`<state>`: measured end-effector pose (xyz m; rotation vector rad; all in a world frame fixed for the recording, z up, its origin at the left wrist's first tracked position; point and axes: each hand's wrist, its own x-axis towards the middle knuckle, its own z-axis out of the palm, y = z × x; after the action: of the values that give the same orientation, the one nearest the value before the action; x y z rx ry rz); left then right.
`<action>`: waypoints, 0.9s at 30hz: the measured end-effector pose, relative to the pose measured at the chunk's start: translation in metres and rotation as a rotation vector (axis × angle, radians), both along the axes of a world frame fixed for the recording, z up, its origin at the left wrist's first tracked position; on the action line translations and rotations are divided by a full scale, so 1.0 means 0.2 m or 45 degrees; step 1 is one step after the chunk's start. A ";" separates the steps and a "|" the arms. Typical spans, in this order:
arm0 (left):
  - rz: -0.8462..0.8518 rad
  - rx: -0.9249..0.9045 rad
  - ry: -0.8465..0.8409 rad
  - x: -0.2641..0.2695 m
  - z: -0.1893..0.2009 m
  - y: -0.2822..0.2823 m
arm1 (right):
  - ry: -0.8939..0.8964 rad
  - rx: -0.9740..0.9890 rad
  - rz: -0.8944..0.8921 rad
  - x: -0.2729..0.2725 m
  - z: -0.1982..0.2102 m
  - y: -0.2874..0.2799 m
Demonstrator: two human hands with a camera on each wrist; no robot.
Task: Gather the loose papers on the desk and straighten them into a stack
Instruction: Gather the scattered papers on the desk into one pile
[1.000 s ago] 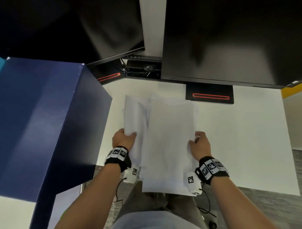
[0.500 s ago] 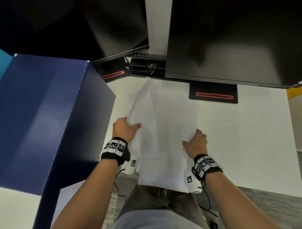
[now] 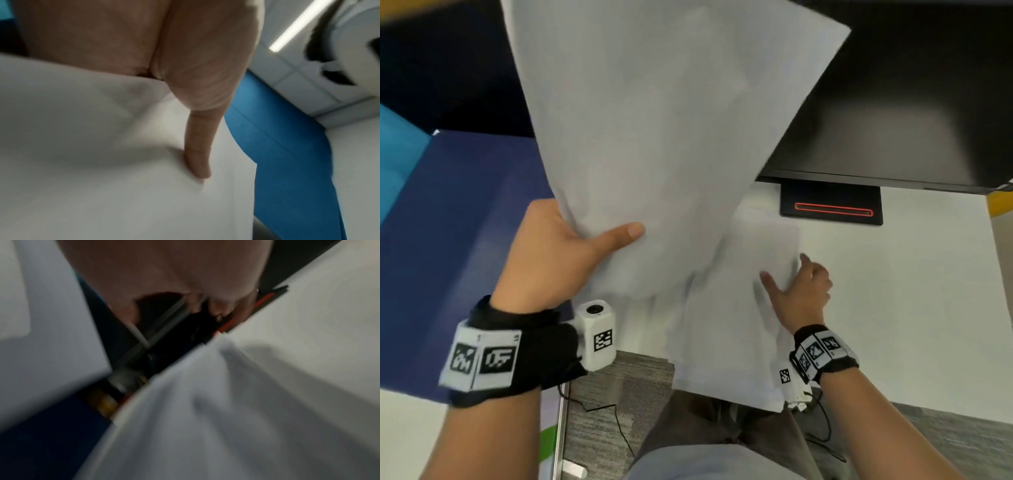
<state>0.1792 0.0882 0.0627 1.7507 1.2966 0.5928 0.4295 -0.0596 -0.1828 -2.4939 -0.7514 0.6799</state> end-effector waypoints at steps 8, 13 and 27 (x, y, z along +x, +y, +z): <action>-0.003 -0.658 0.091 0.21 -0.83 0.03 | 1.347 0.691 -0.175 0.05 0.24 0.04; -0.015 -0.923 0.147 0.28 -1.16 -0.10 | 0.731 0.258 -0.248 0.02 0.05 -0.04; -0.005 -0.932 -0.092 0.35 -1.12 0.01 | 1.272 0.576 -0.309 0.16 0.08 -0.07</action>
<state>0.2491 0.0893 -0.1604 1.1131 1.2472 0.1343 0.4618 -0.0735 -0.1665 -1.5012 -0.1751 1.3128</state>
